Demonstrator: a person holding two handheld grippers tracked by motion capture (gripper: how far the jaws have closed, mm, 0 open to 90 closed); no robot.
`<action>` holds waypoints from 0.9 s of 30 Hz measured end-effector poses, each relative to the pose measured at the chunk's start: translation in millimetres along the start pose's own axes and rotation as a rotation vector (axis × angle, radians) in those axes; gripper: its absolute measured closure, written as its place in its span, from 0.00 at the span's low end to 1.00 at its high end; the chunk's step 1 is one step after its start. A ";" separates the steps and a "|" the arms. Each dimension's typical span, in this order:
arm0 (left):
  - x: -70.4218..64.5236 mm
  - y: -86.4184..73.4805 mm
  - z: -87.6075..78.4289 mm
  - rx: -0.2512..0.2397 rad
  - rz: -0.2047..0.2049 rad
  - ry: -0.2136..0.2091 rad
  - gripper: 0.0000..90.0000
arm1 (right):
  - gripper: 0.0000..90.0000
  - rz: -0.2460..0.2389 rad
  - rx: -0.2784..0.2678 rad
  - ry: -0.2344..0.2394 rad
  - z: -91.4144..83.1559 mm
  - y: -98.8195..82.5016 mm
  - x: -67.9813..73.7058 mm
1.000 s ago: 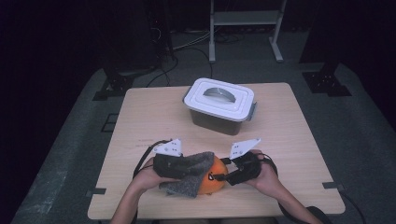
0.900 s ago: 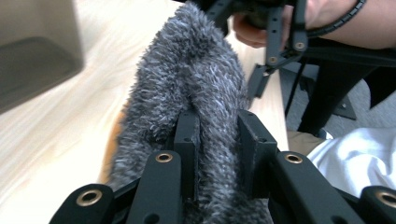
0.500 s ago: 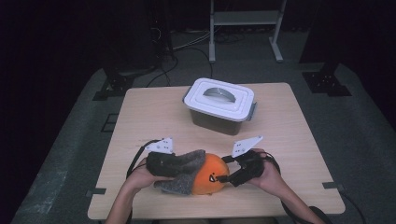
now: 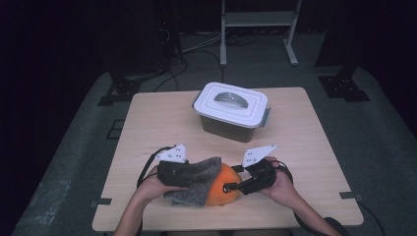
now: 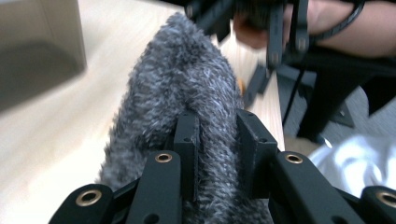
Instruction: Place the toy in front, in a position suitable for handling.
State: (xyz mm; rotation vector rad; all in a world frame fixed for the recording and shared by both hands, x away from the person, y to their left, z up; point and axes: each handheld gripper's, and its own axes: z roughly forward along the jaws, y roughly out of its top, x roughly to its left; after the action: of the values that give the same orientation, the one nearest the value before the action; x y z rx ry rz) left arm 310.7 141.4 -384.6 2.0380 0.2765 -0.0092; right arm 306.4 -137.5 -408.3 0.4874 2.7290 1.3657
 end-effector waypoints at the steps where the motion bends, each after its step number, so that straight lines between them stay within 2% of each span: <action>1: -1.7 2.9 0.9 -0.008 0.006 0.006 0.79 | 0.46 -0.023 -0.003 0.000 0.1 1.8 2.2; 4: -4.6 8.3 4.2 0.006 0.027 0.019 0.79 | 0.47 -0.092 -0.001 -0.009 1.6 4.4 7.7; 7: -1.8 4.3 4.1 0.009 0.012 0.022 0.79 | 0.48 -0.112 0.007 -0.012 0.8 2.9 7.7; 8: 3.2 -2.4 1.6 0.007 -0.019 0.023 0.79 | 0.49 -0.111 0.011 -0.007 -1.1 -0.5 4.0; 9: 6.4 -6.4 -1.1 0.007 -0.036 0.025 0.79 | 0.49 -0.100 0.014 -0.005 -1.8 -1.4 3.0; 11: 8.1 -8.4 -2.9 0.013 -0.042 0.028 0.79 | 0.49 -0.092 0.013 -0.007 -2.4 -2.8 1.1; 12: 11.6 -13.3 -7.3 0.025 -0.055 0.050 0.79 | 0.48 -0.066 0.010 -0.007 -2.8 -5.0 -2.3; 15: 14.3 -19.8 -7.5 0.019 -0.078 0.035 0.79 | 0.43 -0.033 -0.001 0.004 -3.1 -6.1 -5.7; 18: 13.3 -19.3 -3.9 0.028 -0.076 0.014 0.79 | 0.32 -0.003 0.006 0.018 -3.3 -1.8 -7.0; 20: 11.7 -18.1 -1.3 0.025 -0.077 -0.013 0.79 | 0.28 0.022 -0.004 0.036 -4.6 -0.5 -7.8; 24: 6.8 -15.0 4.7 0.044 -0.052 -0.056 0.79 | 0.21 0.055 0.024 0.051 3.1 -1.0 -9.8; 25: 6.8 -15.0 4.7 0.044 -0.052 -0.056 0.79 | 0.21 0.055 0.024 0.051 3.1 -1.0 -9.8; 27: 5.2 -13.5 6.2 0.042 -0.042 -0.040 0.79 | 0.28 0.073 0.037 0.065 8.2 -2.4 -10.8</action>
State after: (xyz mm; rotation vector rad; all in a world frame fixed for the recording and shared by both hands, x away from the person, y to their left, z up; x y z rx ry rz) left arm 313.8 143.0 -399.9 2.0714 0.2960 -0.0826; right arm 317.6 -135.8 -416.2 0.5610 2.8197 1.3724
